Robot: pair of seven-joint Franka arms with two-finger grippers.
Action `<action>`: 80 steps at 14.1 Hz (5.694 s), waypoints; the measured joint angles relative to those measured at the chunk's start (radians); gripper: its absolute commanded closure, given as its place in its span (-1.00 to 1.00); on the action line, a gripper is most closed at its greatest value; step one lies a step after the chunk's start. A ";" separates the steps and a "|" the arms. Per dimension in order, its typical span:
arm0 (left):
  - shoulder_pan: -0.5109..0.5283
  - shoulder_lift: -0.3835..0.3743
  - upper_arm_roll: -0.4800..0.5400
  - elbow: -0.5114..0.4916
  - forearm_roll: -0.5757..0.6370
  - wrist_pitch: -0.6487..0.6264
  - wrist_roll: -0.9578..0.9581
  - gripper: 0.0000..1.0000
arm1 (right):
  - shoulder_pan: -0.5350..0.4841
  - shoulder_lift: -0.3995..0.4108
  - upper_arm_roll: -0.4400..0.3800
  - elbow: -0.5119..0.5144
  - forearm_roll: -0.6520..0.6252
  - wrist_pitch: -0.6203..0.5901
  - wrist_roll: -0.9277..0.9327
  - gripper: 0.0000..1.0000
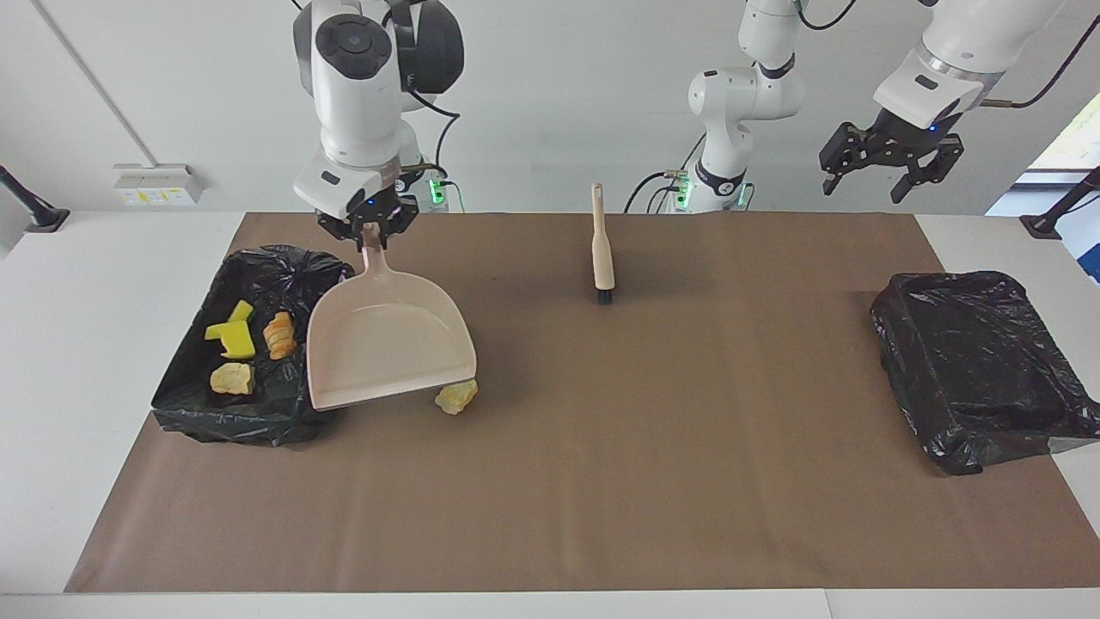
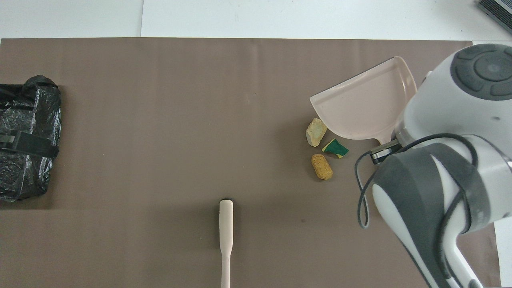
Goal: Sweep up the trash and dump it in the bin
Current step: 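Bring the empty dustpan back and set it down with the right gripper, then grasp the dustpan with the left gripper while the right gripper grasps the brush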
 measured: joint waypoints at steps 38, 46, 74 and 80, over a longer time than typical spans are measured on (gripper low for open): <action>0.021 0.000 0.005 0.000 0.000 -0.002 -0.001 -1.00 | 0.335 0.249 -0.004 0.142 0.290 0.082 0.443 -1.00; 0.001 -0.001 -0.034 -0.015 -0.006 0.067 -0.033 -0.91 | 0.580 -0.017 0.004 -0.413 0.402 0.438 0.594 -1.00; -0.469 0.334 -0.031 -0.443 -0.006 0.906 -0.517 1.00 | 0.637 -0.149 -0.015 -0.603 0.365 0.453 0.740 1.00; -0.382 0.296 -0.021 -0.442 0.030 0.871 -0.028 1.00 | 0.388 -0.311 -0.022 -0.603 0.182 0.236 0.524 1.00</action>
